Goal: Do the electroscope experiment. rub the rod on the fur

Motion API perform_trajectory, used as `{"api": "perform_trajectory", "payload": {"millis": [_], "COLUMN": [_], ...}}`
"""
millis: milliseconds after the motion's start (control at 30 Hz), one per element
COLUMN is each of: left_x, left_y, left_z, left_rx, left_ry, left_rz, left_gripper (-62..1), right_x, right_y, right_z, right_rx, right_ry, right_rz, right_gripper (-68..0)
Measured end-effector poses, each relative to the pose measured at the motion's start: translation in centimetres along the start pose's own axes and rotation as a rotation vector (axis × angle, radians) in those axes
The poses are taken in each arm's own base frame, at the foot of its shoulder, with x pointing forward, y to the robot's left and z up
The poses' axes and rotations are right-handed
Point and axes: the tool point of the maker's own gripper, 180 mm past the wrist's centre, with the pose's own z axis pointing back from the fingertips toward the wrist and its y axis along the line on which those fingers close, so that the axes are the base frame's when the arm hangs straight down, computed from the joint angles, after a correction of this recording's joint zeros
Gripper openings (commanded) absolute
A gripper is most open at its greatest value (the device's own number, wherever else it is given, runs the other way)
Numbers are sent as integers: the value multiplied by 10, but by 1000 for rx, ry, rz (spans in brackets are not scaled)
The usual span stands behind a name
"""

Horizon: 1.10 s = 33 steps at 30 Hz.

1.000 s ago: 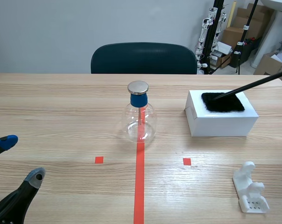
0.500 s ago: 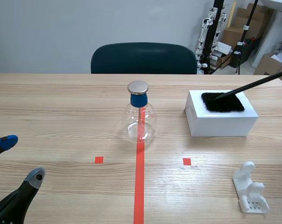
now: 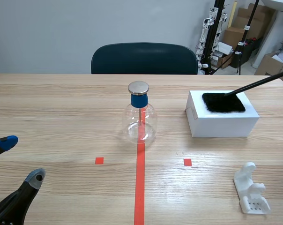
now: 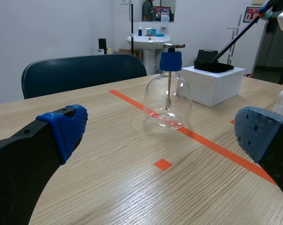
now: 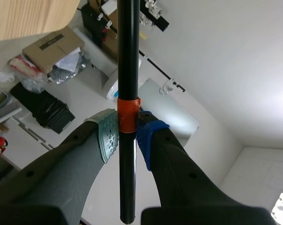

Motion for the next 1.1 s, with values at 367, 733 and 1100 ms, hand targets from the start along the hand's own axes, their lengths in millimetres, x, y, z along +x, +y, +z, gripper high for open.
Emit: {"api": "perform_trajectory", "payload": {"millis": [367, 733, 1100], "left_x": [0, 0, 0], "left_y": [0, 0, 0], "left_z": [0, 0, 0], "left_rx": [0, 0, 0], "left_ry": [0, 0, 0], "left_rz": [0, 0, 0], "left_gripper": [14, 14, 14], "right_x": [14, 6, 17], "right_y": [-2, 1, -1], "right_z": [1, 1, 2], "right_rx": [-10, 6, -7], "right_ry": [-83, -40, -114], "right_rz": [0, 20, 22], "right_gripper": [-676, -676, -676]}}
